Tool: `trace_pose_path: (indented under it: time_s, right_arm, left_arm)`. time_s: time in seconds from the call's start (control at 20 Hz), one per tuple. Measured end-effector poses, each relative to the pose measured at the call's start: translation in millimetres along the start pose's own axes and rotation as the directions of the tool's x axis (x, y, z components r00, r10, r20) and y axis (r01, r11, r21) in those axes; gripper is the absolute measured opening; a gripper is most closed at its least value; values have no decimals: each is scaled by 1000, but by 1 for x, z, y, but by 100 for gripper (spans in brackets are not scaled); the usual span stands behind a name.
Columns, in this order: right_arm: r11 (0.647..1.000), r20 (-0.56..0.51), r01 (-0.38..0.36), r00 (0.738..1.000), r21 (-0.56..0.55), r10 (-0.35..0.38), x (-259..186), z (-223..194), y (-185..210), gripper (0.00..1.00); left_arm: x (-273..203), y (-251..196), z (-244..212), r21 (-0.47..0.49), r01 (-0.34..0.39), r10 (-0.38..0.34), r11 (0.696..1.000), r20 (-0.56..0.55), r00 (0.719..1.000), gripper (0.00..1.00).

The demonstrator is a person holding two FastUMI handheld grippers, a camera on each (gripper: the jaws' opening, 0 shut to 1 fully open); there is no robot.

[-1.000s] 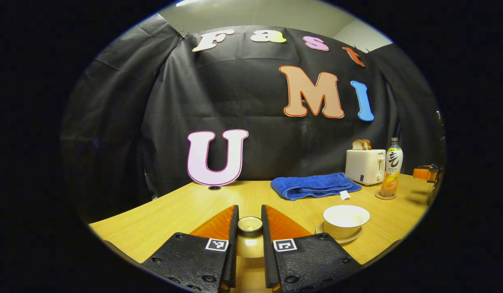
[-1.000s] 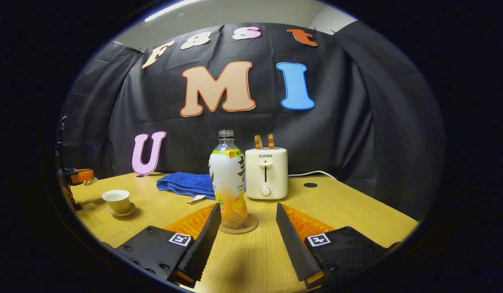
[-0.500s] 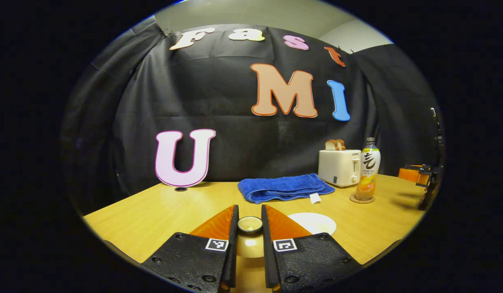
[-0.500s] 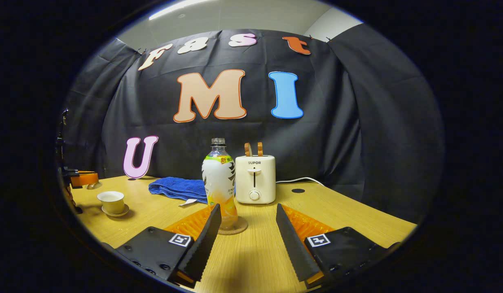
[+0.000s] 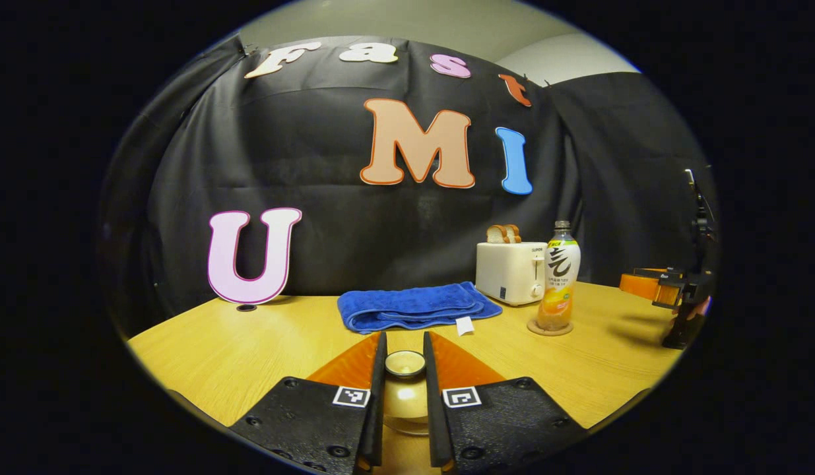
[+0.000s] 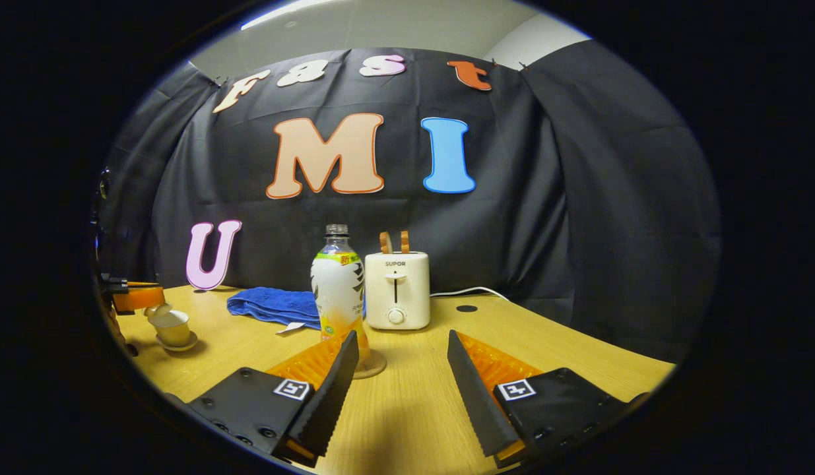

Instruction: Open the teacup lid with one hand, grasp the water bottle and pour water into the teacup with the other hand; after pouring, place the water bottle on the coaster and then close the teacup lid.

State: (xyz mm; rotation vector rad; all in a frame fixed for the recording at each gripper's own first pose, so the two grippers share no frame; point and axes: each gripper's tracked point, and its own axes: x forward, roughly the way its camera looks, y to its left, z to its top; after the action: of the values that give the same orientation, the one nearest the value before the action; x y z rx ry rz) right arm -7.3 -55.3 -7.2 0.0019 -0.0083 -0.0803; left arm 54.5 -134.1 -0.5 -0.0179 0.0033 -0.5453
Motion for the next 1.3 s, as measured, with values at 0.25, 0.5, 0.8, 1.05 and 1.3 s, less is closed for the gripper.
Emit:
trace_pose_path:
  time_s: [0.25,0.5,0.8,1.05,1.3]
  right_arm:
    - [1000,-2,1,1000,0,-1,0,1,1,89]
    - [1000,-2,-1,1000,0,1,-1,0,1,87]
    - [1000,-1,-1,1000,0,1,0,1,1,84]
    - [1000,-1,-2,1000,0,2,-1,1,1,90]
    - [1000,-2,-5,1000,0,5,0,1,2,89]
  left_arm:
    - [5,-10,-4,16,52,-51,999,-29,998,25]
    - [11,-12,-14,17,77,-76,997,-89,993,25]
    - [15,-16,-20,28,95,-90,995,-139,986,25]
    - [16,-16,-20,27,95,-91,995,-141,986,25]
    - [16,-15,-20,27,89,-84,996,-142,986,29]
